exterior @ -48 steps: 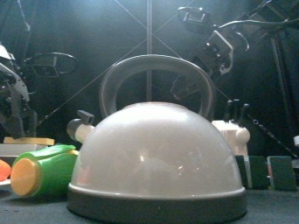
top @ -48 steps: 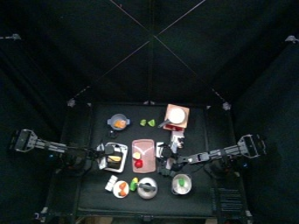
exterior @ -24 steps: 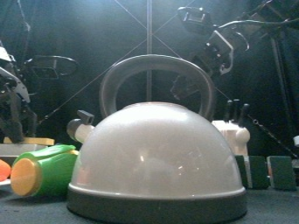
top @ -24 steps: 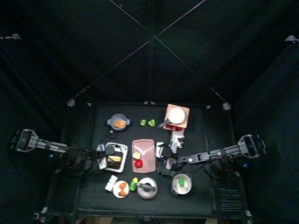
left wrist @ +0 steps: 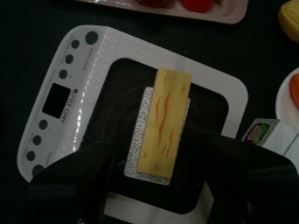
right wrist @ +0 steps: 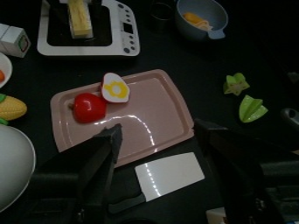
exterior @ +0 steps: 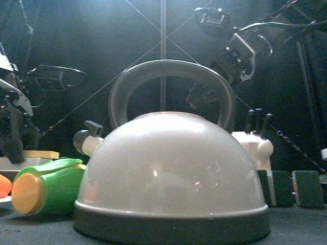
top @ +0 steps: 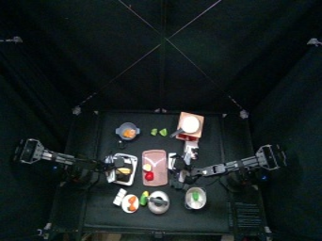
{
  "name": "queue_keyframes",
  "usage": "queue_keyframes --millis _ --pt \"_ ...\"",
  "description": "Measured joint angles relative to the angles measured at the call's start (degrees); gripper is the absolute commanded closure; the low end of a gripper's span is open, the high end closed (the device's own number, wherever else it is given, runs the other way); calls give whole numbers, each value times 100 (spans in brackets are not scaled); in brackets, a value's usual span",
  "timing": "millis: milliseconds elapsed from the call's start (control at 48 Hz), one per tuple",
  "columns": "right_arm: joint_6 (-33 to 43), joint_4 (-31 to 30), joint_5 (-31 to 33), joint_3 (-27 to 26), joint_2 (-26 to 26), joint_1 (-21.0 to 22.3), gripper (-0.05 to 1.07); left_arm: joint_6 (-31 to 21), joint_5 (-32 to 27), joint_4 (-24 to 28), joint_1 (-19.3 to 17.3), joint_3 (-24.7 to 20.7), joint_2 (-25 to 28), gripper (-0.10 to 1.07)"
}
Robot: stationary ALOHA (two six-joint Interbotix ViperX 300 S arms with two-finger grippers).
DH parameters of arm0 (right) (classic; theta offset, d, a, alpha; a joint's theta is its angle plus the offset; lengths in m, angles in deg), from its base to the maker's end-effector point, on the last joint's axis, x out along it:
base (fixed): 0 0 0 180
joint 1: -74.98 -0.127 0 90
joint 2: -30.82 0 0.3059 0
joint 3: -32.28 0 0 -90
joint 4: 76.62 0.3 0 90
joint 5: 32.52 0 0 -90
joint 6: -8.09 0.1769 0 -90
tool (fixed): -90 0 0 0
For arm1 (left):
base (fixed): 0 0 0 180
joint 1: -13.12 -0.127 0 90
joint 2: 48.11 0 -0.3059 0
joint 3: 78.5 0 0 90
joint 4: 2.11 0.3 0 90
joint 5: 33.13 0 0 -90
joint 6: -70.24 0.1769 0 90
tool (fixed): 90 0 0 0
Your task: Grab egg sushi
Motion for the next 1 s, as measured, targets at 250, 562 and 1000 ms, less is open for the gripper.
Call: queue_keyframes --millis 250,562,1000 --pt "0 -9 0 0 0 0 6 -9 0 0 9 0 26 24" --pt "9 0 9 0 9 9 6 -18 9 -185 9 -9 18 35" --pt "26 -9 0 0 9 9 6 0 0 -220 0 -193 -62 35"
